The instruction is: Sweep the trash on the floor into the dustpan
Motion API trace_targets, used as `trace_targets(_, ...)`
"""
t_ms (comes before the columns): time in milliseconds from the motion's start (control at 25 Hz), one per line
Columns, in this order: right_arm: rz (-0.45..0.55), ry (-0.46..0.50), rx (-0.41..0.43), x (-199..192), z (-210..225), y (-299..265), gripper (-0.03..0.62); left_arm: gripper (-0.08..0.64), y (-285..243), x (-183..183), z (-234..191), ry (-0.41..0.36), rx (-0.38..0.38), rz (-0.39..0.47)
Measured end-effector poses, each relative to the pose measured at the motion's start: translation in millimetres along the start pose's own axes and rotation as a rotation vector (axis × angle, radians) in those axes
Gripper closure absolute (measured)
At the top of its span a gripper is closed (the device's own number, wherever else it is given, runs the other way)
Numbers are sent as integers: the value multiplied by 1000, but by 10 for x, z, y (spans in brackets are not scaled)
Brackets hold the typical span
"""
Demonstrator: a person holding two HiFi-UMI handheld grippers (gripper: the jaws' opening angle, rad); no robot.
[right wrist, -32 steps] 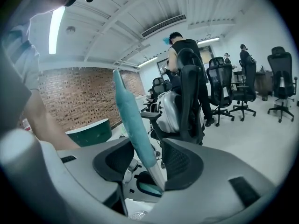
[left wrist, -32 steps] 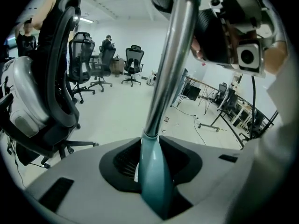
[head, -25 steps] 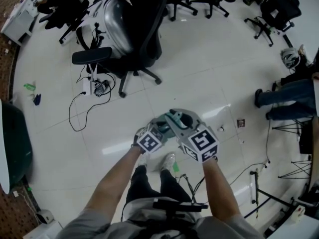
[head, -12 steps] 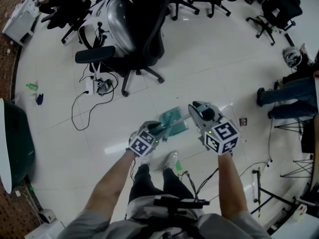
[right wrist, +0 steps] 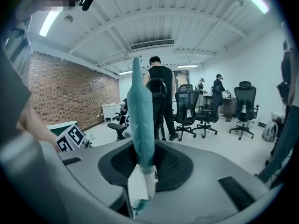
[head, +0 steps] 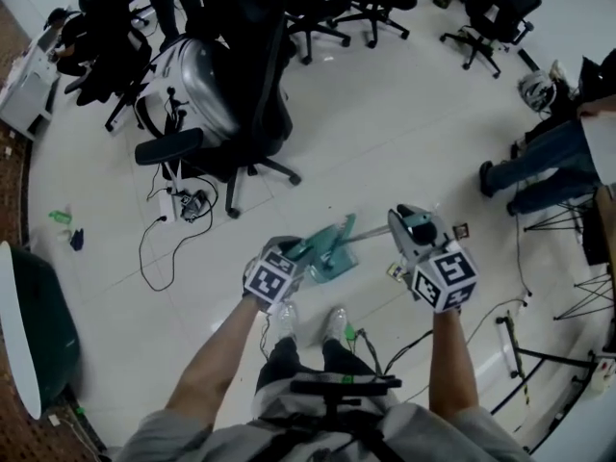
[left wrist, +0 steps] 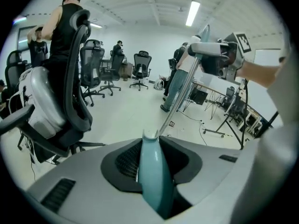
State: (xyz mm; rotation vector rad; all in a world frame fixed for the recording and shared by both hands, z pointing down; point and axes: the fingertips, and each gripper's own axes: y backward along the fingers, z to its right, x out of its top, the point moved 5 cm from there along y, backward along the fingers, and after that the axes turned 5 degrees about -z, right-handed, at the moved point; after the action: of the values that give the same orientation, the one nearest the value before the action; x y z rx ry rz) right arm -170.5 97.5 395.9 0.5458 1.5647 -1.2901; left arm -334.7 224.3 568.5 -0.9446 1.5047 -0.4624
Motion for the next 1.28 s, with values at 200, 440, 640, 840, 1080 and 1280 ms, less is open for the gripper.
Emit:
trace_targets(200, 64, -50, -106, 26, 67, 418, 505, 449, 245, 491, 170, -77, -9, 20)
trace_targets(440, 95, -88, -231, -51, 92, 856, 505, 449, 355, 982, 458, -211, -67, 49)
trace_targets(640, 115, -104, -327, -66, 62, 1173, 505, 451, 359, 1371, 656, -280, -129, 78)
trace_targets(840, 130, -123, -417, -131, 12, 1497, 505, 453, 294, 1613, 946, -345, -180, 73)
trace_targets(1080, 138, -155, -498, -242, 26, 1761, 505, 453, 211, 1706, 1218, -423, -224, 48)
trace_targets(1280, 150, -154, -529, -249, 18, 1883, 505, 454, 185, 1723, 1326, -454, -234, 33)
